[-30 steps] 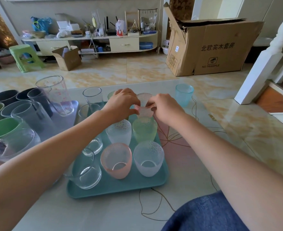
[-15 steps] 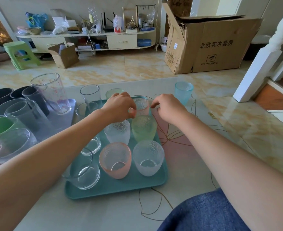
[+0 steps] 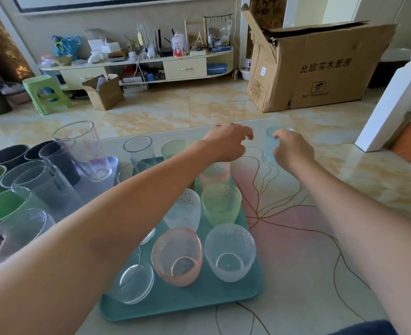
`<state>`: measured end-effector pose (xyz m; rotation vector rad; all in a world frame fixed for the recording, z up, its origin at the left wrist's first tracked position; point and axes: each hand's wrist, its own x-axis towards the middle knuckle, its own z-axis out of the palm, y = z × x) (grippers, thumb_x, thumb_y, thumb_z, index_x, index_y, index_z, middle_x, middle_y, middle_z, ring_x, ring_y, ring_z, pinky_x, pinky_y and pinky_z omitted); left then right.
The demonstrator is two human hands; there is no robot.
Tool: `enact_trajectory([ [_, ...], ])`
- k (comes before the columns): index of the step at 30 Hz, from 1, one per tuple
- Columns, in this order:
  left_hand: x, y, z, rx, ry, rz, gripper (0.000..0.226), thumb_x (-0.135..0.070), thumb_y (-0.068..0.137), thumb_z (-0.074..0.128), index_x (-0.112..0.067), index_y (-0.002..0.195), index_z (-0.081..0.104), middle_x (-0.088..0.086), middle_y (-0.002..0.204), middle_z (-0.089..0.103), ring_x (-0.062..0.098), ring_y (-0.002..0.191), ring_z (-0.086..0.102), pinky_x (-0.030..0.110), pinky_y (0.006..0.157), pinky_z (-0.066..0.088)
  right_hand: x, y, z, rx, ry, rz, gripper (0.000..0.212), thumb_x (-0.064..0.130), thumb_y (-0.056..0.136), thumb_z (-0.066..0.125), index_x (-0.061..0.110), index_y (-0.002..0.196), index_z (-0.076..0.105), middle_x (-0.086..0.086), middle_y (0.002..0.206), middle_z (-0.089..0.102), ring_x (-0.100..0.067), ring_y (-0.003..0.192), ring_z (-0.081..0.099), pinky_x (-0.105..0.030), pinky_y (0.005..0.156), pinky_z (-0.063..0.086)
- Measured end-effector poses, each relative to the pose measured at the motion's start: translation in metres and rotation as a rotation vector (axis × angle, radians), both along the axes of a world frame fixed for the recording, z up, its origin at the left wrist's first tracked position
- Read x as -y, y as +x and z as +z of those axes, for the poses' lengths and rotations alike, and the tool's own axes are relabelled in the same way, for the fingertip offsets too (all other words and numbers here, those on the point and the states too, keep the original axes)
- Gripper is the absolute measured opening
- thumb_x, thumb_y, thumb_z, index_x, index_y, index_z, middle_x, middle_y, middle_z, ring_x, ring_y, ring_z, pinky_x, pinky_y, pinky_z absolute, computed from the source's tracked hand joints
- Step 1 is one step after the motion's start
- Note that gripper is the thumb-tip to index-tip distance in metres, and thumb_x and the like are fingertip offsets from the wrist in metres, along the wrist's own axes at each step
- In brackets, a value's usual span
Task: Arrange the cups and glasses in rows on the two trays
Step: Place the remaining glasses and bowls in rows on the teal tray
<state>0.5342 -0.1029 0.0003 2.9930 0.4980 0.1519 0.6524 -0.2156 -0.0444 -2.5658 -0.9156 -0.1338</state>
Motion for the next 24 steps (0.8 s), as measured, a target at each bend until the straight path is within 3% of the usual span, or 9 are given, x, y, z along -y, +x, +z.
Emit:
enact_trajectory([
  [3,0.003,0.037,-0.013,-0.016,0.052,-0.036,0.055,-0.009,0.086,0.048,-0.026,0.138,0.040,0.001,0.141,0.042,0.023,0.120,0.051,0.035,0.090,0.042,-0.005,0.008,-0.012,0.048,0.079,0.011,0.030,-0.005,0.089,0.042,0.006,0.113,0.055,-0.017,0.117,0.057,-0.037,0.100,0.056,-0.039,0.078,0.046],
  [6,0.006,0.057,-0.026,-0.029,0.060,-0.055,0.050,-0.006,0.087,0.051,-0.023,0.134,0.044,0.003,0.141,0.040,0.025,0.119,0.051,0.040,0.092,0.043,-0.010,0.010,-0.014,0.051,0.049,-0.007,0.023,-0.002,0.088,0.049,0.004,0.108,0.060,-0.017,0.113,0.058,-0.036,0.099,0.057,-0.034,0.073,0.041],
  [10,0.004,0.060,-0.035,-0.010,0.026,-0.027,0.025,-0.013,0.090,0.054,-0.020,0.114,0.055,0.005,0.126,0.051,0.026,0.114,0.052,0.046,0.091,0.042,-0.015,0.006,-0.009,0.047,0.023,0.051,0.018,0.004,0.091,0.051,0.007,0.101,0.065,-0.015,0.107,0.060,-0.034,0.091,0.059,-0.031,0.068,0.037],
  [13,-0.008,0.049,-0.030,0.067,0.060,-0.006,0.014,-0.018,0.090,0.054,-0.019,0.102,0.060,0.000,0.114,0.063,0.023,0.110,0.057,0.042,0.092,0.042,-0.021,-0.002,-0.003,0.079,0.048,0.104,0.016,0.001,0.090,0.053,0.008,0.095,0.067,-0.013,0.103,0.060,-0.027,0.078,0.052,-0.029,0.066,0.034],
  [19,-0.043,0.005,-0.002,0.115,0.076,0.068,0.022,-0.032,0.086,0.064,-0.024,0.106,0.067,-0.006,0.114,0.066,0.019,0.107,0.059,0.033,0.093,0.036,-0.042,-0.025,0.011,0.006,0.171,0.312,0.012,0.012,0.089,0.059,0.010,0.094,0.070,-0.013,0.103,0.064,-0.029,0.090,0.060,-0.027,0.069,0.036],
  [24,-0.057,-0.028,-0.003,0.109,0.037,0.135,0.027,-0.039,0.080,0.069,-0.026,0.104,0.071,-0.006,0.105,0.071,0.016,0.103,0.060,0.032,0.092,0.034,-0.056,-0.045,0.009,0.006,0.100,0.444,0.015,0.012,0.089,0.059,0.010,0.098,0.071,-0.011,0.105,0.068,-0.027,0.093,0.062,-0.031,0.076,0.046],
])
